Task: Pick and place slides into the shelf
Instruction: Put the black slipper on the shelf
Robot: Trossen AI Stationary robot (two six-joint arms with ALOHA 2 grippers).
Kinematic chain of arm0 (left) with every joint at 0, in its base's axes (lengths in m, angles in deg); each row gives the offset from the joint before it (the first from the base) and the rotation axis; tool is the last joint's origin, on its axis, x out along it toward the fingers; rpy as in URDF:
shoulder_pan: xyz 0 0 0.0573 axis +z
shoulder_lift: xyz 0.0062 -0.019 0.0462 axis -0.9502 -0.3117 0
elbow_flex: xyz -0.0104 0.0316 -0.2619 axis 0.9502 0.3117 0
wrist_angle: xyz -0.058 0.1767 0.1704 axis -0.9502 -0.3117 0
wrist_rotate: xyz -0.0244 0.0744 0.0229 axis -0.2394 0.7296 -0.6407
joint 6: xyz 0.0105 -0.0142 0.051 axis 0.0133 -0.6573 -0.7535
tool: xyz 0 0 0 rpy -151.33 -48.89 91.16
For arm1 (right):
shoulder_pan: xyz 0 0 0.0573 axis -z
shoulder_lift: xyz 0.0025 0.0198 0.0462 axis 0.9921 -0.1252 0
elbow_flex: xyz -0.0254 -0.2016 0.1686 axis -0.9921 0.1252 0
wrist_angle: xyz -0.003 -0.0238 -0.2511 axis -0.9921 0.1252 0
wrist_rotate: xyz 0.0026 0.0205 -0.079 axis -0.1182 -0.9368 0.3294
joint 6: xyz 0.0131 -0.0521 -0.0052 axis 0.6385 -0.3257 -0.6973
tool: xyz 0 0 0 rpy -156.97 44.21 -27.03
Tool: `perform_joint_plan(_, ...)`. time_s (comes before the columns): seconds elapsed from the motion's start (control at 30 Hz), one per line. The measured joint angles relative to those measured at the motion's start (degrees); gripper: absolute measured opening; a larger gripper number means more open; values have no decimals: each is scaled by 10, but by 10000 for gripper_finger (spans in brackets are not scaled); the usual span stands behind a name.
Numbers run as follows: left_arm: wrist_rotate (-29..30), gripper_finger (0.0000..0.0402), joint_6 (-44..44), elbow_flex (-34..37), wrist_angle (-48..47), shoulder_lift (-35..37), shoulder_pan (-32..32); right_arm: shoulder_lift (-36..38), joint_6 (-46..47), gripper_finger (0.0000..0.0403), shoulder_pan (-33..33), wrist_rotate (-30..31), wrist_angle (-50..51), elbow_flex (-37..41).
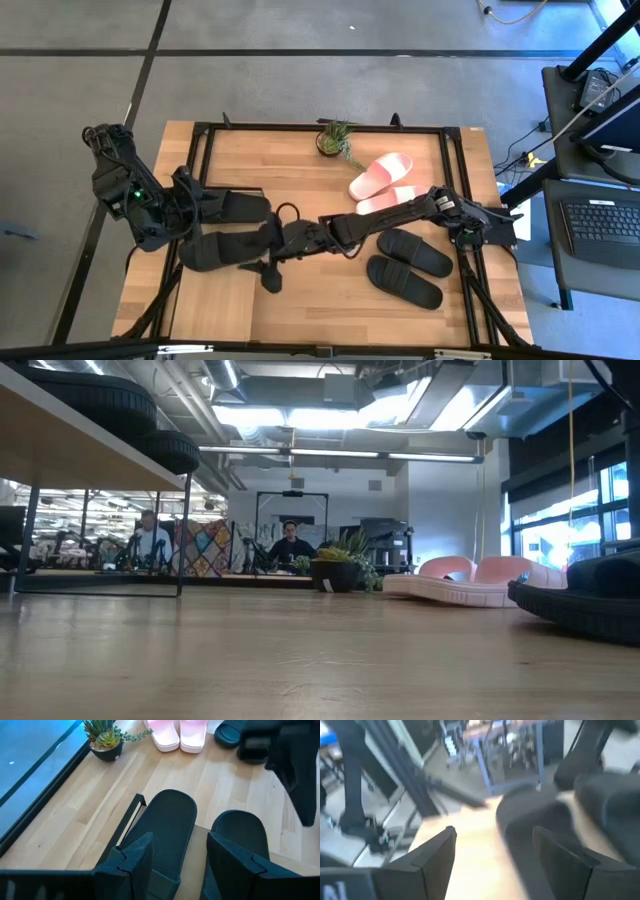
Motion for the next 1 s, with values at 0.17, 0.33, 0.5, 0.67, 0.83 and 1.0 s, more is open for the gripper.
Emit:
perform_joint_plan(0.17,0,175,-1,0,0,0,0,0,2,264,-11,-45,32,0)
perform_joint_plan(0.33,-13,175,-1,0,2,0,0,0,45,264,-14,-44,84,0)
perform_joint_plan(0.5,-26,175,4,0,10,-3,0,0,32,264,-10,-44,105,0)
perform_joint_plan(0.67,10,175,-3,-1,18,-3,0,17,-18,264,-3,-63,113,0)
perform_joint_plan(0.83,30,175,-56,-21,119,-12,0,58,-59,264,10,-144,177,-1)
perform_joint_plan(1.0,-76,175,-223,-22,329,-29,-1,112,-102,264,33,-153,236,-1)
